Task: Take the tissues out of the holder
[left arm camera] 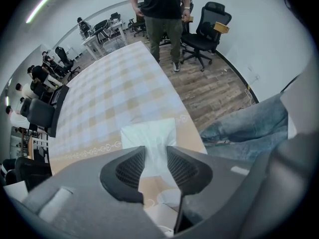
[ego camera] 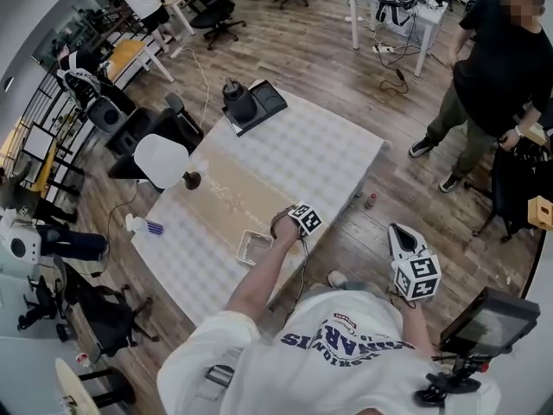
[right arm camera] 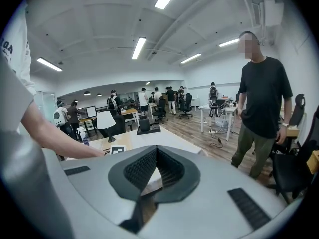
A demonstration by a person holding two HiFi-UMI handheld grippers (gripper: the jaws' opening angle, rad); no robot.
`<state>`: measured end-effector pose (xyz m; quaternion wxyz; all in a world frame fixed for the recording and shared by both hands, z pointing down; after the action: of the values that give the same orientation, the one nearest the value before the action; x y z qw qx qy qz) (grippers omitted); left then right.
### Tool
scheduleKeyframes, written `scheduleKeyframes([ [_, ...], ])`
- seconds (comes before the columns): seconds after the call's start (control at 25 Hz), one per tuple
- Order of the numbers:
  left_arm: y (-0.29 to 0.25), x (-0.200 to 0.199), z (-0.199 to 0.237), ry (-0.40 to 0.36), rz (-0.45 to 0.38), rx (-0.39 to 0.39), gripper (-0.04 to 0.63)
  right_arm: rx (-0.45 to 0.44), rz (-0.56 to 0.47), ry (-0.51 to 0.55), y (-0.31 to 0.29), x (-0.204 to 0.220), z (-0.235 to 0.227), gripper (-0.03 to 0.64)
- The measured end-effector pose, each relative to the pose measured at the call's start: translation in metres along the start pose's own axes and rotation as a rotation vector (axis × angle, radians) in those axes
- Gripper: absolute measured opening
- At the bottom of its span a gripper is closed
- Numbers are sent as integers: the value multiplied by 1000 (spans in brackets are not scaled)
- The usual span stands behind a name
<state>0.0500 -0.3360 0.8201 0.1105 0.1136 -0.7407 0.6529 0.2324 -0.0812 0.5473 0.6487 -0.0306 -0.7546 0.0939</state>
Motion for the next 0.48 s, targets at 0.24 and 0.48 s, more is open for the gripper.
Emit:
scheduleKeyframes([
  [0.24,5,2,4,13,-43,-5,146,-38,3,9,-10,-3,10,8],
  [0.48,17,6,5,1,-93,-36,226,-62,-3,18,-15,-7,17,8],
])
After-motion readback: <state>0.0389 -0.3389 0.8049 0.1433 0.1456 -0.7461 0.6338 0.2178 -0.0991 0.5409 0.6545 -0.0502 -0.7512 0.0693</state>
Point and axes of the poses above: the fingertips, and each gripper's own axes: y backward along the fingers, z to its left, x out of its underside, the point moved 6 cm from there along y, backward along the fingers, and after that the axes turned 14 degrees about -z, right-handed, at the moved point
